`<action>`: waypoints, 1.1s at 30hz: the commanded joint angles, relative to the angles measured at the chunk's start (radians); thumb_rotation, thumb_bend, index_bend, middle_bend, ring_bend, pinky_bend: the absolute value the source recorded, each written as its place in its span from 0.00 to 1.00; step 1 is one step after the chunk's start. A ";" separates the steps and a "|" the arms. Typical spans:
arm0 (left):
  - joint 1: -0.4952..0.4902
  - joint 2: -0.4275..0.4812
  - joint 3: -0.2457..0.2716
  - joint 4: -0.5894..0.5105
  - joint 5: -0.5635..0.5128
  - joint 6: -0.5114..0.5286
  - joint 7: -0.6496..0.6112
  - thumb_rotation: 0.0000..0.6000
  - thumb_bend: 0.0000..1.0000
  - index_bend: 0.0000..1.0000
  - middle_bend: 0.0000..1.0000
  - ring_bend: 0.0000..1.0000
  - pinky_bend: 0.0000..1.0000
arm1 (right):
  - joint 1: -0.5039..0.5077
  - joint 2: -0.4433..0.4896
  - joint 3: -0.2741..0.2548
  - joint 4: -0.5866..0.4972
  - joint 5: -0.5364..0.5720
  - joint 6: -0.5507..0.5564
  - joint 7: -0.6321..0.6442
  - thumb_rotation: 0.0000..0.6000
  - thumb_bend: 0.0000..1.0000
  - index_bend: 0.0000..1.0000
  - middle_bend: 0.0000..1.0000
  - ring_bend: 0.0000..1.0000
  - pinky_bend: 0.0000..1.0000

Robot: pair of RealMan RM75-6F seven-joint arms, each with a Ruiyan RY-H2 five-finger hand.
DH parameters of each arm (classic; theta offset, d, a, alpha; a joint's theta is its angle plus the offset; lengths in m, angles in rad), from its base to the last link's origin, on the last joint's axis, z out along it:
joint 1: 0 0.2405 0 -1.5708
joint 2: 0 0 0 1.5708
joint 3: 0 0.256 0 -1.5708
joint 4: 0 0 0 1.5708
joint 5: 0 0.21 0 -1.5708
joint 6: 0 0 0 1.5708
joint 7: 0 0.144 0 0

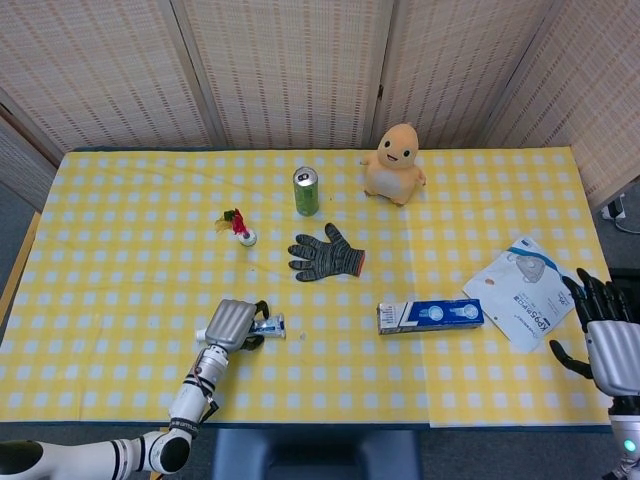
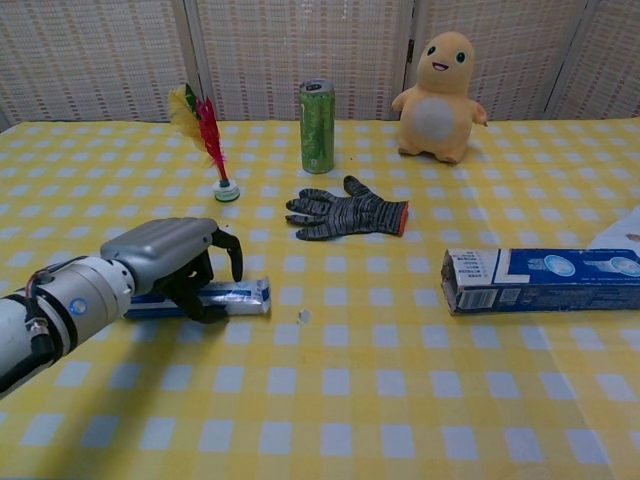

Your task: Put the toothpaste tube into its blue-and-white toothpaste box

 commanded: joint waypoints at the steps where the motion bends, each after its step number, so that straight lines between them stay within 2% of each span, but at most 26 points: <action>1: -0.002 -0.005 0.001 0.017 0.006 0.002 -0.018 1.00 0.29 0.53 1.00 1.00 1.00 | 0.001 -0.001 0.000 0.000 0.002 -0.003 -0.002 1.00 0.30 0.00 0.00 0.00 0.00; 6: -0.001 0.002 0.004 0.028 0.003 0.000 -0.032 1.00 0.29 0.64 1.00 1.00 1.00 | 0.001 -0.002 0.000 -0.001 0.000 -0.002 -0.007 1.00 0.30 0.00 0.00 0.00 0.00; 9: 0.001 0.010 0.007 0.024 0.006 0.001 -0.044 1.00 0.29 0.75 1.00 1.00 1.00 | 0.000 -0.003 -0.001 -0.002 -0.001 0.001 -0.009 1.00 0.30 0.00 0.00 0.00 0.00; 12: 0.011 0.020 0.011 0.011 0.046 0.028 -0.084 1.00 0.33 0.85 1.00 1.00 1.00 | 0.000 -0.004 -0.002 -0.002 -0.004 0.001 -0.011 1.00 0.30 0.00 0.00 0.00 0.00; 15: 0.027 0.023 0.011 0.005 0.112 0.082 -0.150 1.00 0.42 0.96 1.00 1.00 1.00 | 0.001 -0.006 -0.005 -0.003 -0.008 -0.001 -0.014 1.00 0.30 0.00 0.00 0.00 0.00; 20: 0.065 0.078 0.021 -0.087 0.204 0.128 -0.331 1.00 0.49 0.98 1.00 1.00 1.00 | 0.010 -0.002 -0.015 -0.004 -0.019 -0.025 -0.006 1.00 0.30 0.00 0.00 0.00 0.00; 29: 0.131 0.230 0.010 -0.343 0.296 0.161 -0.689 1.00 0.49 0.98 1.00 1.00 1.00 | 0.076 0.019 -0.016 0.006 -0.018 -0.145 0.070 1.00 0.30 0.00 0.00 0.00 0.00; 33: 0.142 0.291 0.010 -0.445 0.296 0.134 -0.809 1.00 0.49 0.98 1.00 1.00 1.00 | 0.109 0.020 -0.005 0.003 -0.013 -0.187 0.086 1.00 0.30 0.00 0.00 0.03 0.00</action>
